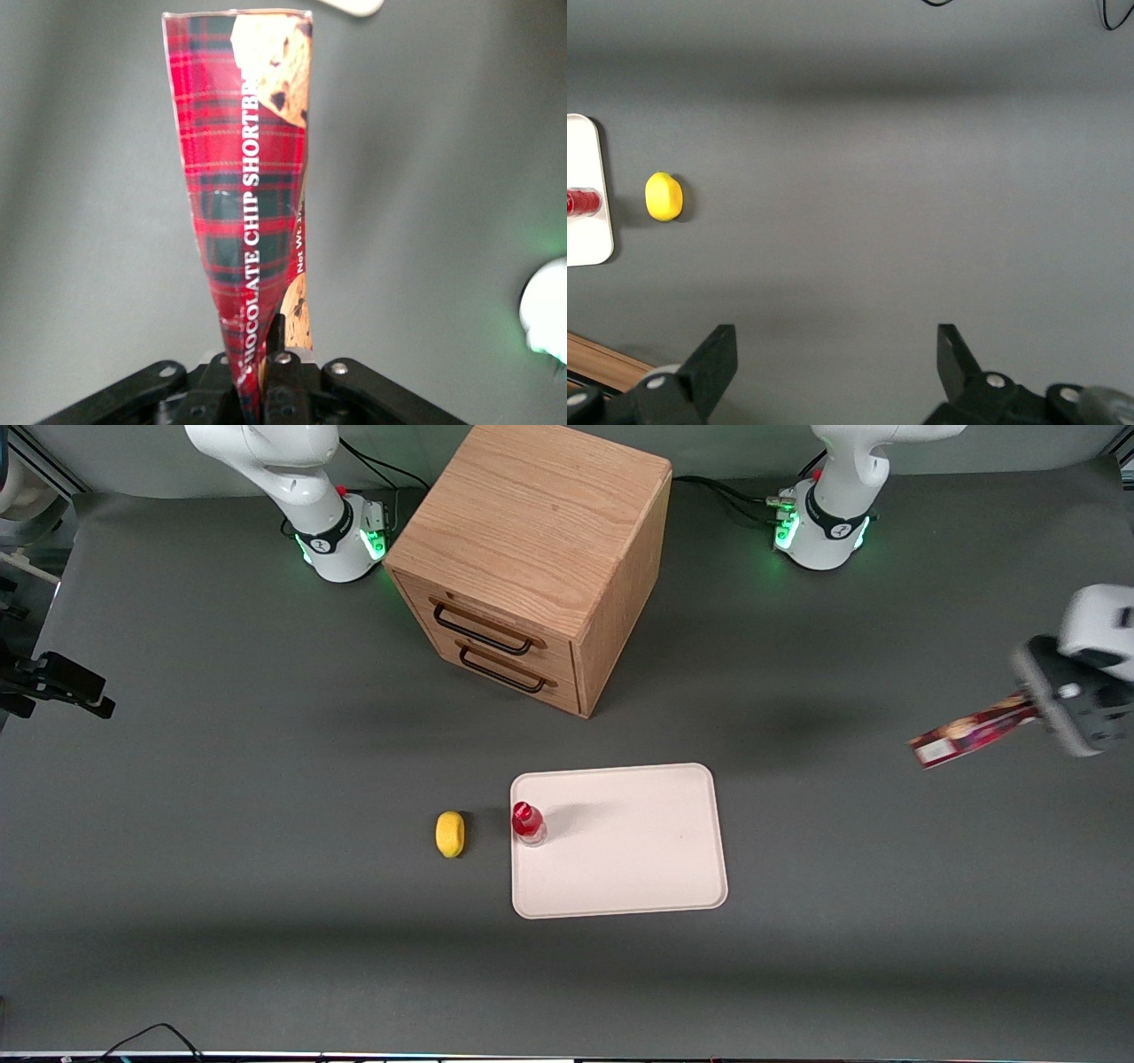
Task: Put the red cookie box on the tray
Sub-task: 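Carry the box with the left gripper over the white tray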
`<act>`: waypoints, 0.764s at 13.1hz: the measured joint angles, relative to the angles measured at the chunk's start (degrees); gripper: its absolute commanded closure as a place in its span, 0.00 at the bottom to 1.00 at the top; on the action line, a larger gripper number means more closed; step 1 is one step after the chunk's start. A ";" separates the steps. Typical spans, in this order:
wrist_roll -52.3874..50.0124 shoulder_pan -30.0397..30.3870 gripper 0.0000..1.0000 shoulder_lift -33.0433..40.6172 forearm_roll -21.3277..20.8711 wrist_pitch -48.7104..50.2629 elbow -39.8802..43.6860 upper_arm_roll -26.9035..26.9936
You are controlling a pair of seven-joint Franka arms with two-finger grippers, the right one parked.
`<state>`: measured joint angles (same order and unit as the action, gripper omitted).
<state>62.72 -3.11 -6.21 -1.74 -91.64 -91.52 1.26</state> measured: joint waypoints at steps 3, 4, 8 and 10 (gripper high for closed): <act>-23.09 -0.91 1.00 -0.91 -0.22 -0.77 -0.02 -9.33; -31.49 -1.07 1.00 -1.64 -0.21 -1.68 -0.04 -12.34; -62.70 -1.43 1.00 -8.59 -0.22 -11.33 -0.21 -21.47; -72.83 -1.49 1.00 -13.25 -0.30 -17.41 -0.20 -22.79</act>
<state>-10.11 -4.60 -19.45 -2.04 -109.05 -91.72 -21.53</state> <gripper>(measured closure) 0.938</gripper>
